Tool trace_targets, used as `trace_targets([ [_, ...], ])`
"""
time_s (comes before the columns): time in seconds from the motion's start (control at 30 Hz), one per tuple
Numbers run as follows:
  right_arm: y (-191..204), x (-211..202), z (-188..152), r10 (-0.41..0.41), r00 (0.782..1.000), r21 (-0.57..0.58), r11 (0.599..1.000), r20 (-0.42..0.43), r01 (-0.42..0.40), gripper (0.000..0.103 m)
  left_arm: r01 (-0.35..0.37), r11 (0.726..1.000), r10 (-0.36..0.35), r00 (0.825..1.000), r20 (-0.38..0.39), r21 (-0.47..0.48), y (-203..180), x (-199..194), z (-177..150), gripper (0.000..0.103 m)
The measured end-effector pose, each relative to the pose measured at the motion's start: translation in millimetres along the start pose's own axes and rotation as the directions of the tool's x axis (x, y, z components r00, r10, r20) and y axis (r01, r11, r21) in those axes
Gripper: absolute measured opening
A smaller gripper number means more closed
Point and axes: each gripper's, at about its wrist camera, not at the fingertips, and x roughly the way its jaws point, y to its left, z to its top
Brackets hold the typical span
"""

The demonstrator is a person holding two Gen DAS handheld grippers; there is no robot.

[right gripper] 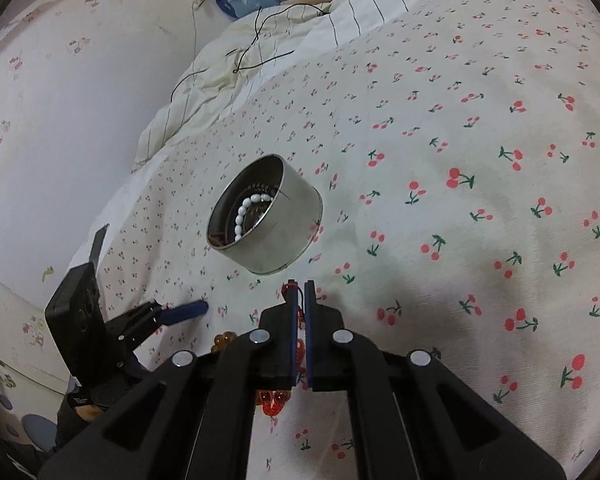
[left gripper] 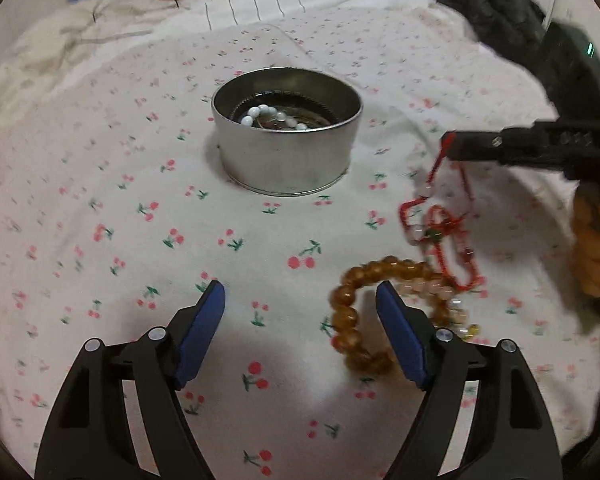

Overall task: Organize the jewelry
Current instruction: 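Grasp the amber bead bracelet with the left gripper while the right holds the red cord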

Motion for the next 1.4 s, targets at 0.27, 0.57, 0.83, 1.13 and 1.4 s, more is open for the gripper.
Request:
trace_targets([
  [0.27,-3,10,-5,-0.036,0.999,-0.006,0.999,-0.034,0.036,0.004,0.014,0.997,-0.017,0.999,0.044,0.081,-18,-17,1,0.010],
  [0.57,0,-2,-2,0.030,1.000,0.007,1.000,0.000,-0.030,0.003,0.144,0.988,-0.153,0.947,0.282,0.052,5,-87,12,0.010],
  [0.83,-2,-3,-1,0.046,0.999,0.027,0.999,-0.010,-0.046,0.003,0.211,0.977,-0.190,0.927,0.322,-0.031,25,-93,15,0.010],
  [1.13,3,-22,3,0.178,0.982,0.050,0.982,0.060,-0.181,0.002,0.217,0.975,-0.192,0.931,0.312,-0.049,27,-87,15,0.010],
  [1.4,34,-50,14,0.264,0.953,-0.040,0.965,0.147,-0.261,0.002,0.239,0.970,-0.210,0.918,0.336,-0.045,25,-97,30,0.010],
])
